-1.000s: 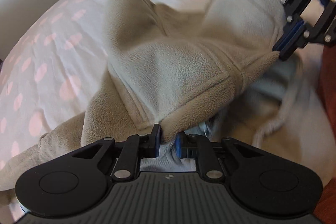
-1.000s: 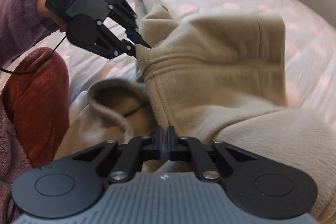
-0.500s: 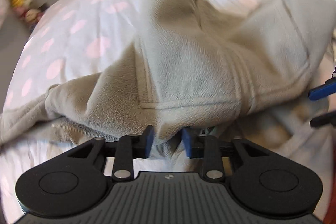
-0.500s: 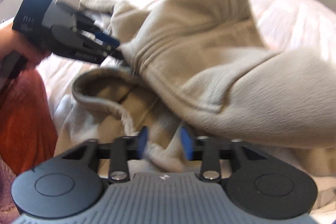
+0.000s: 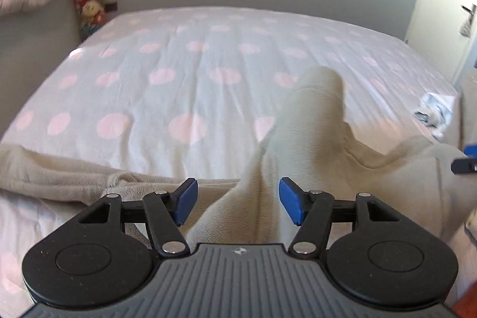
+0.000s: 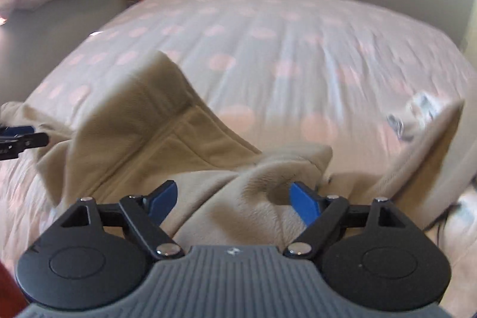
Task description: Fold clothes
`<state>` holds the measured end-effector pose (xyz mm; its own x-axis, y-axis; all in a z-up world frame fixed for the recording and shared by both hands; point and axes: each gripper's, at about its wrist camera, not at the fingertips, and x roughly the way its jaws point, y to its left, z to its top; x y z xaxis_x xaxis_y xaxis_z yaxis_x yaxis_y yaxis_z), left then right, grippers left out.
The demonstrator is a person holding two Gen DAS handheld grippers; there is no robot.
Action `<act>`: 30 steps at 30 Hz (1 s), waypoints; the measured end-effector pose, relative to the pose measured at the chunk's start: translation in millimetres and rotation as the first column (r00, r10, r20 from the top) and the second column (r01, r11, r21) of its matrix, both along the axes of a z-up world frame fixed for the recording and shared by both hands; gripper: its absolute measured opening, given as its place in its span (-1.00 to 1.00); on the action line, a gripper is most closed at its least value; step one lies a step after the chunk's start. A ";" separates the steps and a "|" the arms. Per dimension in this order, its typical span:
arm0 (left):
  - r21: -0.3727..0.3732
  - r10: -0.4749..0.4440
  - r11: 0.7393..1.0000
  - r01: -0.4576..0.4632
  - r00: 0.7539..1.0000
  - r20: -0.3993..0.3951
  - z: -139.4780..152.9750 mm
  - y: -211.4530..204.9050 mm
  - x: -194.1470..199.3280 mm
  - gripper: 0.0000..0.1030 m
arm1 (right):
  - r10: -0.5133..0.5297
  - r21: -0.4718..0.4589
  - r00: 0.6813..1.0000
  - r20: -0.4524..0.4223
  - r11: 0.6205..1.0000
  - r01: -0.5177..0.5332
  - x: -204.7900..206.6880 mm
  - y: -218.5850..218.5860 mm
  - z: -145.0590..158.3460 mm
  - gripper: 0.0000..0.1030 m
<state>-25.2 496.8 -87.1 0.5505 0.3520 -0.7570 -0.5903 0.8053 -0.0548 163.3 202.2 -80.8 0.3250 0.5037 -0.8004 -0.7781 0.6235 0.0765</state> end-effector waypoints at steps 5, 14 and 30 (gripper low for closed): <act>-0.032 -0.030 0.999 0.025 0.987 -0.159 -38.4 -4.8 0.1 0.21 | -0.042 -0.085 0.993 -0.113 0.996 0.032 11.4 -2.0 -43.5 0.67; 0.004 -0.070 0.997 0.072 0.976 -0.204 -51.1 -26.8 -12.1 -0.46 | 0.006 -0.085 0.979 -0.203 0.996 -0.023 -6.7 -19.7 -80.6 -0.58; -0.071 -0.077 0.995 0.067 0.986 -0.150 1.7 -38.6 -76.8 -0.80 | 0.045 0.048 0.971 -0.234 0.998 -0.035 -4.7 -83.9 -33.0 -0.80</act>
